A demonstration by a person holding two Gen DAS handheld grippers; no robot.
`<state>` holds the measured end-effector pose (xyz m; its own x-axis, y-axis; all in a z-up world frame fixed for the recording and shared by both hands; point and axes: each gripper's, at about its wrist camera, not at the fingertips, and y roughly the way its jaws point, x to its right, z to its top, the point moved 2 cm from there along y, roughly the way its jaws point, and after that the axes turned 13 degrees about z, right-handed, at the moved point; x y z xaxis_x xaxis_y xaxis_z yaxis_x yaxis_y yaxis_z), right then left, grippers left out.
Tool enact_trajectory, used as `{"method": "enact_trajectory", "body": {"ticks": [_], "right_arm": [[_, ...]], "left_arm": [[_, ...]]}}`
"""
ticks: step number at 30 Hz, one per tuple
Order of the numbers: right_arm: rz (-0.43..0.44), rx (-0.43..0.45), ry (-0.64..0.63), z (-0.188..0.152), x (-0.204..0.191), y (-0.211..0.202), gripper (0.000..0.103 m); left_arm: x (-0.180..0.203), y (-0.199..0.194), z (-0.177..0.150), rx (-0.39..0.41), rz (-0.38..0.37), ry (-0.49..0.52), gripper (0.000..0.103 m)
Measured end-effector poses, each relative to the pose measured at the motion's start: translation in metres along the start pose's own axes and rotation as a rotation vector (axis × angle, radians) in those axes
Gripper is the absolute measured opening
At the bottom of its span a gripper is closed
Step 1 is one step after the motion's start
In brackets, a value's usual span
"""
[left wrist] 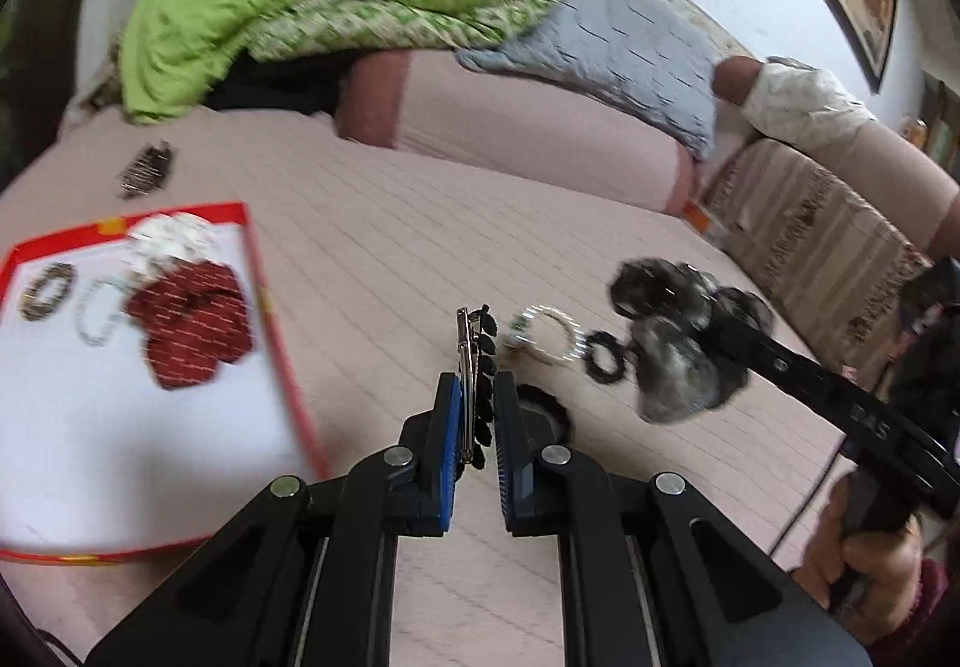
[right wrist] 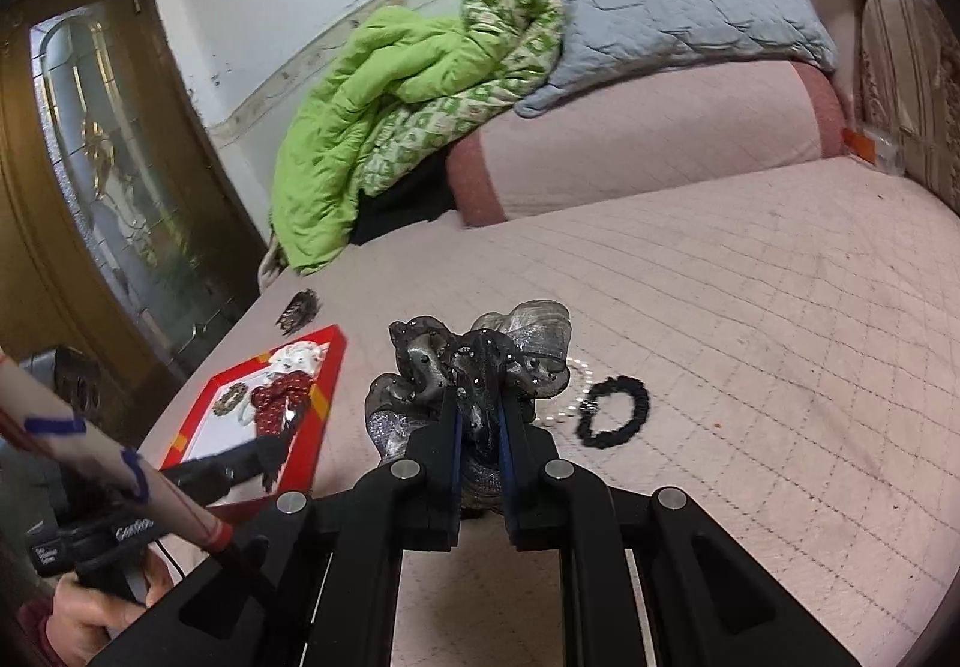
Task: Organize jewelry
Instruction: 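Carry the sheer scrunchie with the right tool while the left tool carries the hair clip over the tray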
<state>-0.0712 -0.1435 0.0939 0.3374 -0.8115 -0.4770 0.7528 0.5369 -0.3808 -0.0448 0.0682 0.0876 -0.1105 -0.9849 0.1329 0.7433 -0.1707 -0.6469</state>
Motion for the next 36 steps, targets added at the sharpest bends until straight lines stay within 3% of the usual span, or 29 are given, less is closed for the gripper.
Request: {"method": "enact_trajectory", "body": {"ticks": [7, 20, 36], "right_arm": [[0.014, -0.018, -0.017, -0.007, -0.011, 0.008, 0.011], [0.079, -0.077, 0.007, -0.025, -0.050, 0.023, 0.011], [0.182, -0.167, -0.059, -0.026, -0.124, 0.071, 0.012]], "left_arm": [[-0.021, -0.007, 0.004, 0.041, 0.084, -0.014, 0.011], [-0.058, -0.019, 0.002, 0.071, 0.151, -0.031, 0.011], [-0.148, -0.036, -0.002, 0.080, 0.227, -0.167, 0.011]]}}
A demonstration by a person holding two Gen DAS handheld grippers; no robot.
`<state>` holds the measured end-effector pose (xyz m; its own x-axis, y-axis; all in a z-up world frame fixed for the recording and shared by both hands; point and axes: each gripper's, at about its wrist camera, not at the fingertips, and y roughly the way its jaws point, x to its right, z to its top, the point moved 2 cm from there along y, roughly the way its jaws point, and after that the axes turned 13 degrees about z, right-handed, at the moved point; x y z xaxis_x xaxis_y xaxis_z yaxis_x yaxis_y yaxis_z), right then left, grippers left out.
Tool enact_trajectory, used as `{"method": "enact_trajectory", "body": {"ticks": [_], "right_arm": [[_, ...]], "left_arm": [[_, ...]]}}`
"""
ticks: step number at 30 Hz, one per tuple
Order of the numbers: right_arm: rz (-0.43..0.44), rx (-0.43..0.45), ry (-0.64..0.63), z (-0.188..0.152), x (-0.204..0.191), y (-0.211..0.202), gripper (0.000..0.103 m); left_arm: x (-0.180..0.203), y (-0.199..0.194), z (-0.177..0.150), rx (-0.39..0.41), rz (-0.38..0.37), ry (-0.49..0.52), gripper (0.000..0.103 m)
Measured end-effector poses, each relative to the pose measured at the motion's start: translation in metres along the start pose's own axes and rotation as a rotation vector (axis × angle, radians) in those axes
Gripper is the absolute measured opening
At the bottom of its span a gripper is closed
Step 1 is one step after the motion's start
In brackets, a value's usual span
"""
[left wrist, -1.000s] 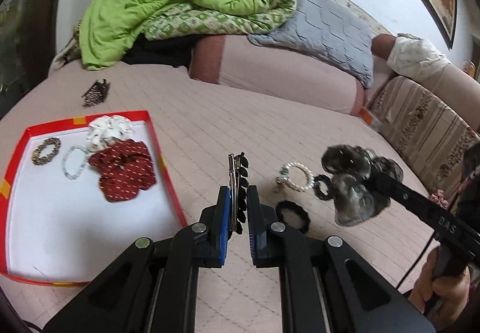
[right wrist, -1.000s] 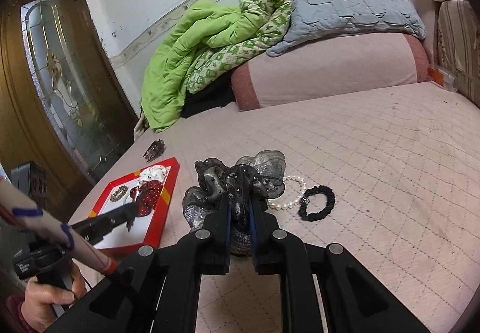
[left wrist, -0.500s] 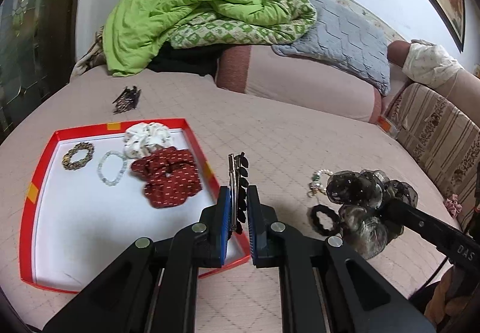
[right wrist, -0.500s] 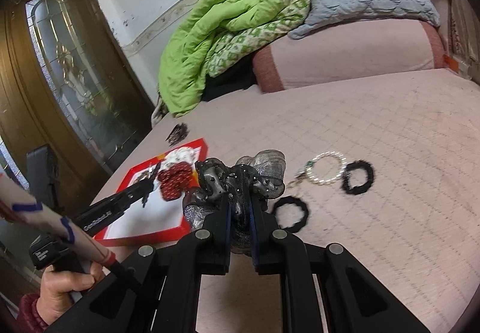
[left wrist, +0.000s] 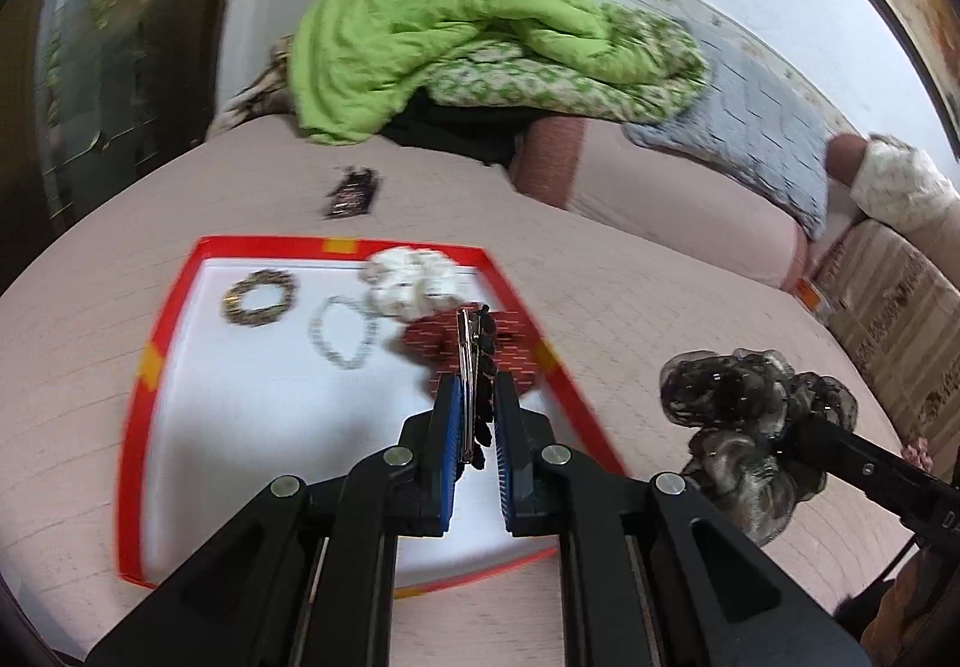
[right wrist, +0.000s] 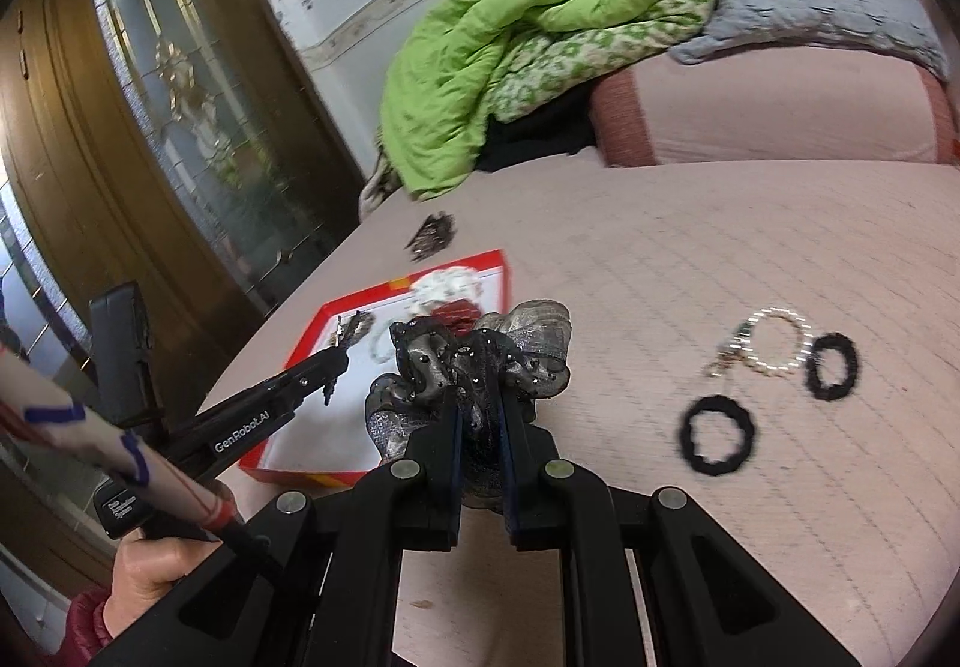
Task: Organize jewelry
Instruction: 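Carry the sheer scrunchie with the right tool while the left tool carries the hair clip over the tray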
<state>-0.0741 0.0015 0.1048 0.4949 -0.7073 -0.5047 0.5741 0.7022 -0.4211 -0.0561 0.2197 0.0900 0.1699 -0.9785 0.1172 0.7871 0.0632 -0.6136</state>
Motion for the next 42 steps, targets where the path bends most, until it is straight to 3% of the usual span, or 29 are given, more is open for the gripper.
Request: {"method": "enact_trajectory", "body": {"ticks": [8, 16, 25, 42], "right_arm": [[0.066, -0.051, -0.027, 0.006, -0.029, 0.045, 0.012], [0.093, -0.117, -0.032, 0.007, -0.040, 0.094, 0.012], [0.092, -0.184, -0.066, 0.010, -0.049, 0.138, 0.012], [0.041, -0.252, -0.102, 0.014, -0.038, 0.185, 0.013]], "left_arm": [[-0.049, 0.015, -0.001, -0.036, 0.091, -0.071, 0.011], [-0.075, 0.033, 0.000, -0.086, 0.163, -0.110, 0.011], [-0.091, 0.049, 0.004, -0.125, 0.193, -0.133, 0.011], [-0.104, 0.077, 0.012, -0.179, 0.207, -0.117, 0.011]]}}
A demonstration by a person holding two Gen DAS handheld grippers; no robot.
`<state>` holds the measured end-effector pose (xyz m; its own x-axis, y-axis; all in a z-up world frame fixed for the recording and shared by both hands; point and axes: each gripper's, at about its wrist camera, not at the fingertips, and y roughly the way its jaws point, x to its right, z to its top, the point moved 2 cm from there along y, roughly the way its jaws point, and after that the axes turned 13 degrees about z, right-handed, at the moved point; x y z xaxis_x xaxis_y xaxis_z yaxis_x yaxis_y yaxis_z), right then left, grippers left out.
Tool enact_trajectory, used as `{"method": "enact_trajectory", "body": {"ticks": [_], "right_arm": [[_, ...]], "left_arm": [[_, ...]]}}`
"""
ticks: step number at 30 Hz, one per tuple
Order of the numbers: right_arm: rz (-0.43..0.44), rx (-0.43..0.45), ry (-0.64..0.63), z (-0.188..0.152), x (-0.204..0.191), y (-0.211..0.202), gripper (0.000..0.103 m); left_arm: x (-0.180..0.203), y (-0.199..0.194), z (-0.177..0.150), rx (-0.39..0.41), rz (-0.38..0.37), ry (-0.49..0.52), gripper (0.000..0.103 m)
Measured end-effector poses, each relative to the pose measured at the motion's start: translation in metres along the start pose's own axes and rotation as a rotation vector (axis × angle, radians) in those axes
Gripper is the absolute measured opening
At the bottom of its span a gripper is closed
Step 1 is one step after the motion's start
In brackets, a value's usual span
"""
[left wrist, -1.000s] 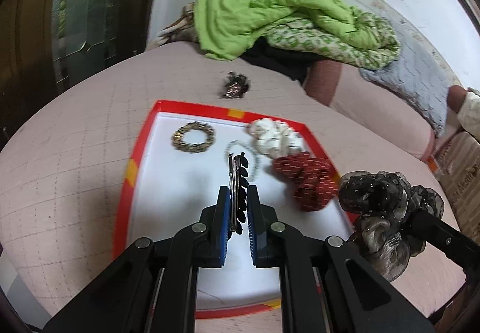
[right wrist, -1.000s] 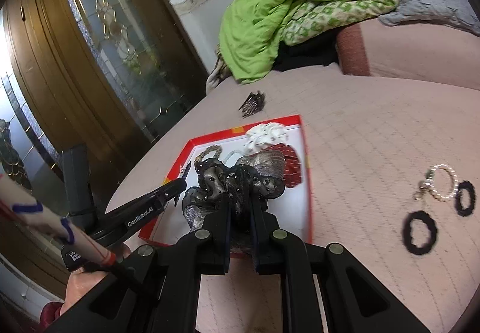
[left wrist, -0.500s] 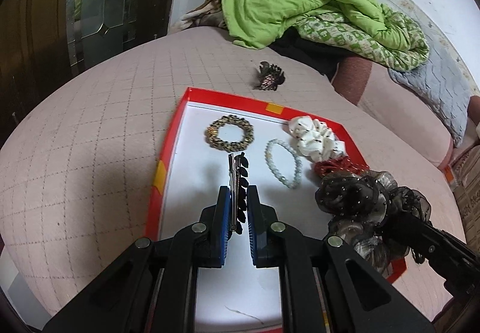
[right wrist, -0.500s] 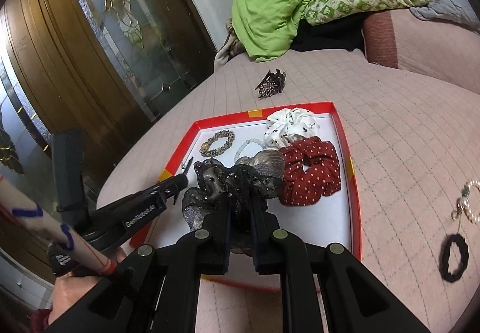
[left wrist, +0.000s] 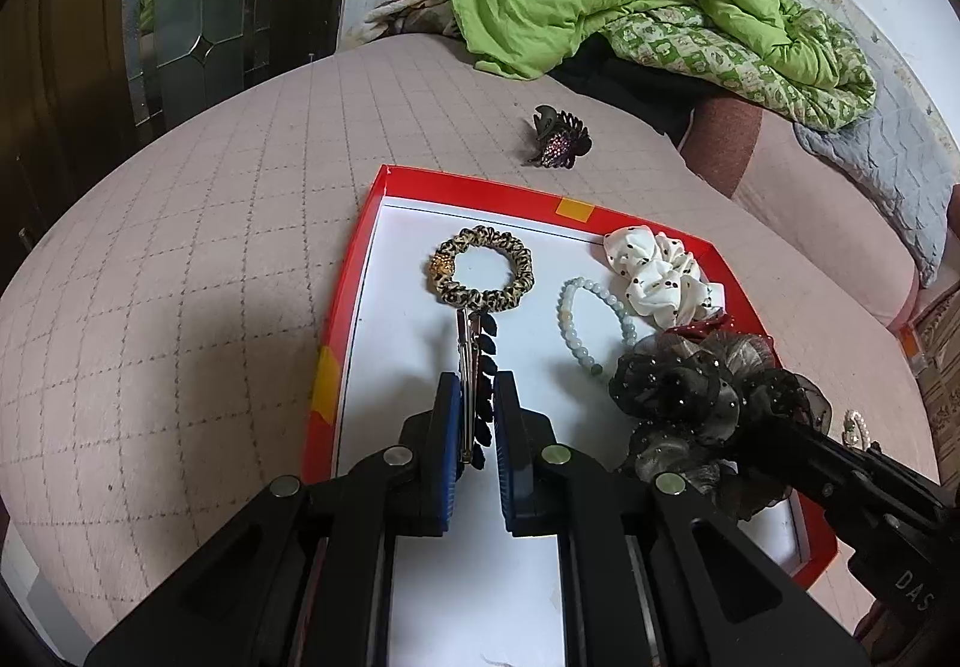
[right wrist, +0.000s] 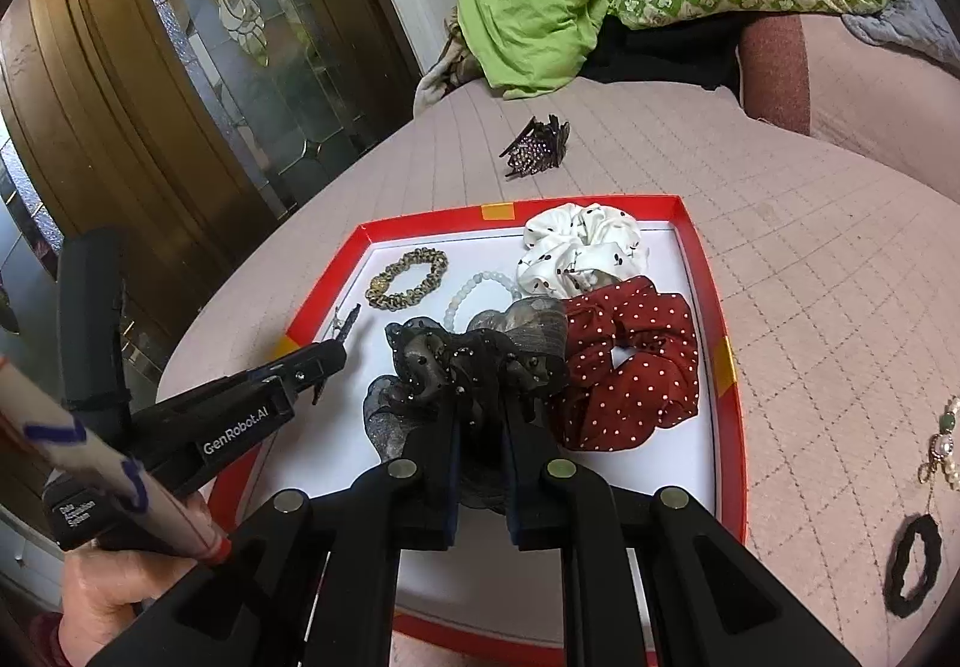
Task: Organize jewelry
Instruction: 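Carry the sheer scrunchie with the right tool while the left tool carries the hair clip over the tray, then open the left tool to drop the hair clip while the right tool releases the sheer scrunchie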
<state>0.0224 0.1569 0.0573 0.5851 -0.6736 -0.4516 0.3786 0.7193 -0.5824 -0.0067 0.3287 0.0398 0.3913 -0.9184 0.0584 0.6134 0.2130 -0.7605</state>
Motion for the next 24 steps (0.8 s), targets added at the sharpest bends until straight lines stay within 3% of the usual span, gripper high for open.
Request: {"method": "enact_trajectory", "body": {"ticks": [24], "right_arm": [[-0.035, -0.022, 0.018, 0.006, 0.010, 0.020, 0.018]], "left_arm": [[0.005, 0.017, 0.004, -0.036, 0.018, 0.024, 0.011]]}}
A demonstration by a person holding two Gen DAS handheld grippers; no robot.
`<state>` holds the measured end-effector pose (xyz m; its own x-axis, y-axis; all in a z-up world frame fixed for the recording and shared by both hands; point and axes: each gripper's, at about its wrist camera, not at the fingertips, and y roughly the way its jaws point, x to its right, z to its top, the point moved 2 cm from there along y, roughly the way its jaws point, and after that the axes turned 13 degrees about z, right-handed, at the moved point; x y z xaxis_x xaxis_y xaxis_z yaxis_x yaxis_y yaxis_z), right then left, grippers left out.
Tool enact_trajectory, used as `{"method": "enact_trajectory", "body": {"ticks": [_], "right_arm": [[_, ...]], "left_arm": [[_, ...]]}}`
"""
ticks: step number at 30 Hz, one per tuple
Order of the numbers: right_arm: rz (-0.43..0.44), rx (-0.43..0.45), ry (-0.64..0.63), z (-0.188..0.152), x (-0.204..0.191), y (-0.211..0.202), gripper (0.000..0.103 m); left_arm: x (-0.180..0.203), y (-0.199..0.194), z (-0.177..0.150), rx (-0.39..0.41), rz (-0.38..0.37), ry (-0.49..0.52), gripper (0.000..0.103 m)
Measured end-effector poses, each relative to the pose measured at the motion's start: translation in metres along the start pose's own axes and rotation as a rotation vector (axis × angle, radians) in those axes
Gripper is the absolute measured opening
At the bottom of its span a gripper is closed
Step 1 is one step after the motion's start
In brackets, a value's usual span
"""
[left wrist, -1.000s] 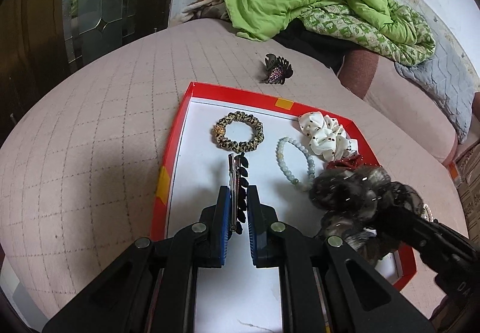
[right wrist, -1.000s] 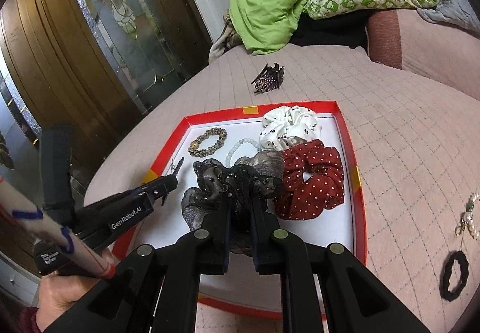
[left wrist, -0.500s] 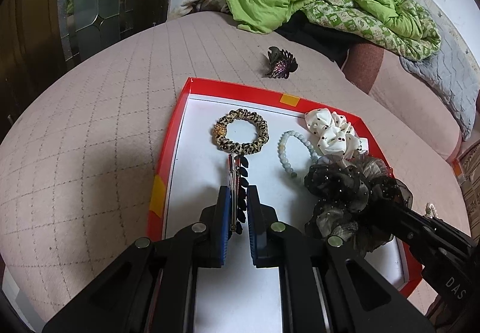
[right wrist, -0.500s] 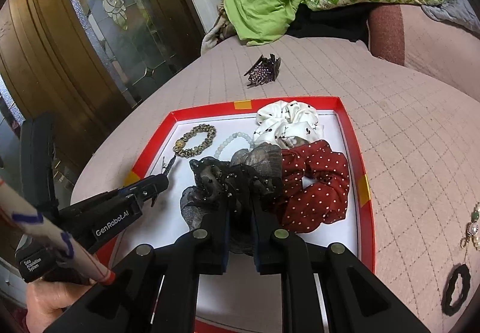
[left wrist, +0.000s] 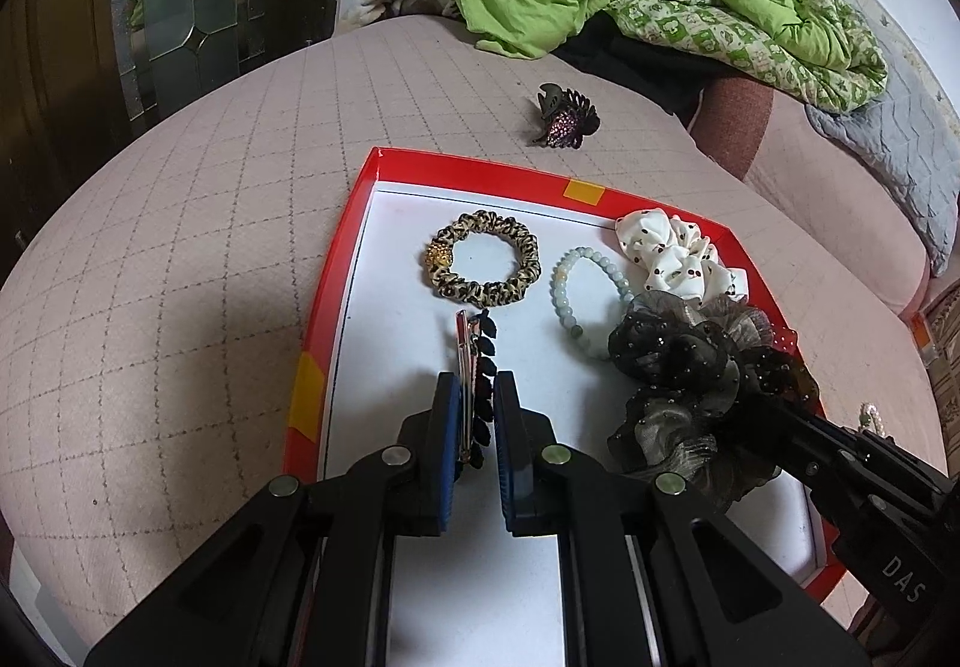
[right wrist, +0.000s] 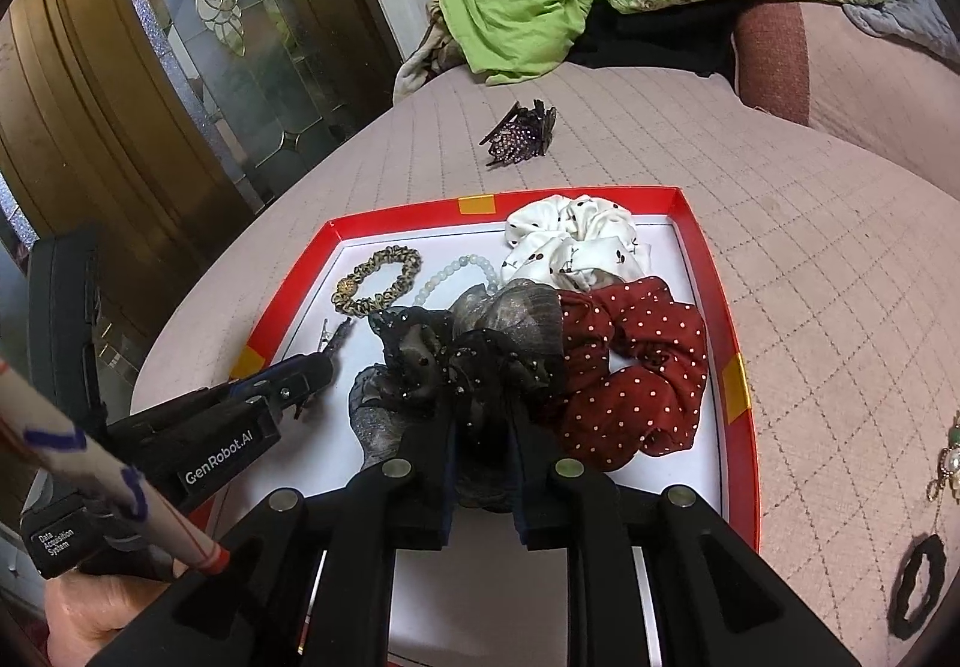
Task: Organize jewelry
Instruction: 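Open the left tool to drop the hair clip while the right tool releases the sheer scrunchie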
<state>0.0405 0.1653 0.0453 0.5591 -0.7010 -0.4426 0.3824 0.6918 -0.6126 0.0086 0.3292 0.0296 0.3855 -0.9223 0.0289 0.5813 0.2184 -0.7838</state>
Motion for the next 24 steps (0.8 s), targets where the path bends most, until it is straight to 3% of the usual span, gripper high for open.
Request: {"method": "enact_trajectory", "body": {"ticks": [9, 15, 24], "right_arm": [[0.012, 0.000, 0.008, 0.000, 0.001, -0.003, 0.024], [0.019, 0.009, 0.006, 0.001, -0.002, -0.009, 0.031], [0.039, 0.023, 0.016, 0.001, -0.005, -0.018, 0.032]], "left_arm": [[0.001, 0.002, 0.000, -0.002, 0.010, -0.002, 0.012], [0.001, -0.002, -0.001, 0.013, 0.008, -0.012, 0.021], [0.002, -0.008, -0.002, 0.029, 0.014, -0.015, 0.022]]}}
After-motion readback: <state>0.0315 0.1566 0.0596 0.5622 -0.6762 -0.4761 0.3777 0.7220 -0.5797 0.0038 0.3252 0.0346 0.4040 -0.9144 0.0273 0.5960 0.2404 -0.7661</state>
